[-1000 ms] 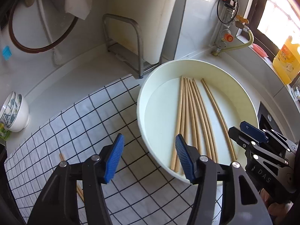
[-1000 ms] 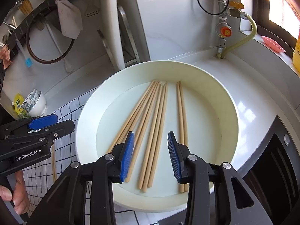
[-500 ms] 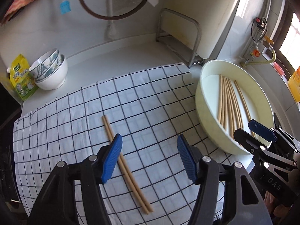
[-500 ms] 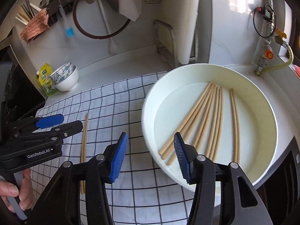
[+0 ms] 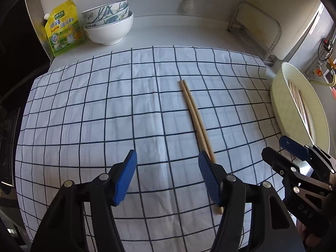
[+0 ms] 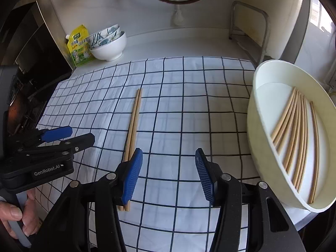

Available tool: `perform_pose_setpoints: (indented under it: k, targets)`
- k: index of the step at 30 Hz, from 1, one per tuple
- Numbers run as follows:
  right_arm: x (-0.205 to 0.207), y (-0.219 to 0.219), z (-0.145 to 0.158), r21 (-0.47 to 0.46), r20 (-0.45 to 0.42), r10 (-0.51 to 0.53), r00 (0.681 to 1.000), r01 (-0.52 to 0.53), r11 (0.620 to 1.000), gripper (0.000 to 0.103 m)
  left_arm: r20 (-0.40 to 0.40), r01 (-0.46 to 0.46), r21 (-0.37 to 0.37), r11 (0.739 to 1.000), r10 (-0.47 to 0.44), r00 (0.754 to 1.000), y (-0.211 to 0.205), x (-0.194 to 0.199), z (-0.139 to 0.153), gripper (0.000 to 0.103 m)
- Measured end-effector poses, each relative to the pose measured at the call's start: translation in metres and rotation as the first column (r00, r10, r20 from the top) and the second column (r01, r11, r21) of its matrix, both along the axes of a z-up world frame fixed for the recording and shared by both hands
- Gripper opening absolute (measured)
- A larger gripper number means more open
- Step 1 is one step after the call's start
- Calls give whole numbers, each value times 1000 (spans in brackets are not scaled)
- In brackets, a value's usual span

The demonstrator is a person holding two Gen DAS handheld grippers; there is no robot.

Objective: Organize utensils
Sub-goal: 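Move both open tools back over the last chopsticks on the cloth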

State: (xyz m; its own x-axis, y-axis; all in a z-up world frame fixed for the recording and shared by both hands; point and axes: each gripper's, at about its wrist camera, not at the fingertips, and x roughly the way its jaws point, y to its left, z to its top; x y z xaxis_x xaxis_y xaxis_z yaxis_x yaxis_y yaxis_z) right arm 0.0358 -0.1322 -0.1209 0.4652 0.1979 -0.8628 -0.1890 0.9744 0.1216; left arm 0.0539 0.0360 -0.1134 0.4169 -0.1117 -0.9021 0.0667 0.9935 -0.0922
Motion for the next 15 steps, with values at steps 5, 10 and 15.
perform_pose_setpoints:
  k: [5,10,15]
  targets:
    - [7,20,-22,12,-41,28,999,-27,1000,50,-22,-39,-9,999,39,999,19,-6,-13,63]
    - [10,34,-35,-3,-53,37,998,-37,999,50,-51,-59,-14,998,59,997,28,-11,-26,63]
    - [12,40,-44,-27,-63,31,997,-33,999,50,-69,-66,-15,998,65,996,31,-15,-34,63]
